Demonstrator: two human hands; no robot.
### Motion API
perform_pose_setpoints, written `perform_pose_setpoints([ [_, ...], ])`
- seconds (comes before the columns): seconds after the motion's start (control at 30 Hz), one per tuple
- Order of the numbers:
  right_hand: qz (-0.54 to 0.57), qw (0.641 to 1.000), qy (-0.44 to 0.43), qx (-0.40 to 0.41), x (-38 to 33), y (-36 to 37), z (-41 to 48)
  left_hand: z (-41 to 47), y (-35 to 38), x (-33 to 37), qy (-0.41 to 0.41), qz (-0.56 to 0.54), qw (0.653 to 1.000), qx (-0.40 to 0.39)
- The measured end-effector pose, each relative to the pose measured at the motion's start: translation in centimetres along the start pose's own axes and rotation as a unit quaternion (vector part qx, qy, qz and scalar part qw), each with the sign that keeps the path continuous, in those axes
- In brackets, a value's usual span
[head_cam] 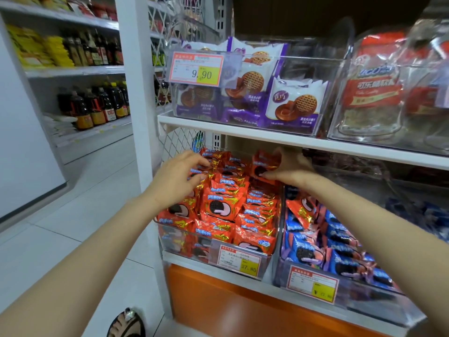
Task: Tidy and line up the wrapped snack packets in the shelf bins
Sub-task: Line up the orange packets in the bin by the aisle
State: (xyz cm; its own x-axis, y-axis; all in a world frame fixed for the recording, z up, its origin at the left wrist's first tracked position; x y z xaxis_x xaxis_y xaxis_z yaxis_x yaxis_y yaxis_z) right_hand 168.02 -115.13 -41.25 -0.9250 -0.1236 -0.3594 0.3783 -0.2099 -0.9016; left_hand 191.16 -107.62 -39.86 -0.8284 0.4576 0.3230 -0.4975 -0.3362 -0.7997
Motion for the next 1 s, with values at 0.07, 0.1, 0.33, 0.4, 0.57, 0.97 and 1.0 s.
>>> perform_pose_setpoints([
  [0.07, 0.177, 0.983, 0.007, 0.039, 0.2, -1.8, -0.9, -0.6, -0.6, -1.0, -0.030, -0.003, 0.999, 0.011],
  [0.1, 0.263, 0.963, 0.002, 0.050, 0.2, -2.5, -1.6, -1.0, -0.9, -1.4, -0.043, -0.009, 0.999, 0.016],
  [0.33, 0.330, 0.932, -0.069, -0.133, -8.1, 2.1, -9.3, -4.3, -2.1, -1.5, -0.098, -0.075, 0.990, 0.063],
  [0.4, 0.266, 0.950, -0.090, -0.135, -9.6, 3.9, -10.1, -5.0, -1.6, -1.5, -0.114, -0.071, 0.989, 0.058],
  [0.57, 0.114, 0.981, -0.129, -0.093, -9.8, 5.9, -10.4, -5.8, 0.2, -1.5, -0.112, -0.066, 0.991, 0.012],
  [0.97, 0.062, 0.978, -0.199, 0.020, -11.3, 2.5, -11.6, -5.1, 2.0, 0.9, -0.083, -0.154, 0.983, -0.056],
  [1.0, 0.109, 0.980, -0.169, -0.011, -10.7, 1.9, -10.9, -4.9, 1.6, 0.9, -0.091, -0.178, 0.979, -0.039],
])
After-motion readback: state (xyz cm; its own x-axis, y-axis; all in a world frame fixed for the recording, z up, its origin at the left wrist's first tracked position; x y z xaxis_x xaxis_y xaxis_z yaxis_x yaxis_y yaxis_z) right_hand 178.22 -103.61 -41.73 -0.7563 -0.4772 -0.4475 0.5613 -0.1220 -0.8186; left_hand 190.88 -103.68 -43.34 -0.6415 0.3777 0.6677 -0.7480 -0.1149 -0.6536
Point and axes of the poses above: each hand's wrist, its own z-axis towards the middle knuckle, its own y-axis out of the palm, x = y × z, the point moved 10 cm from there along z, towards the middle knuckle, and after that the axes turned 1 degree about y, right-handed, at the moved point
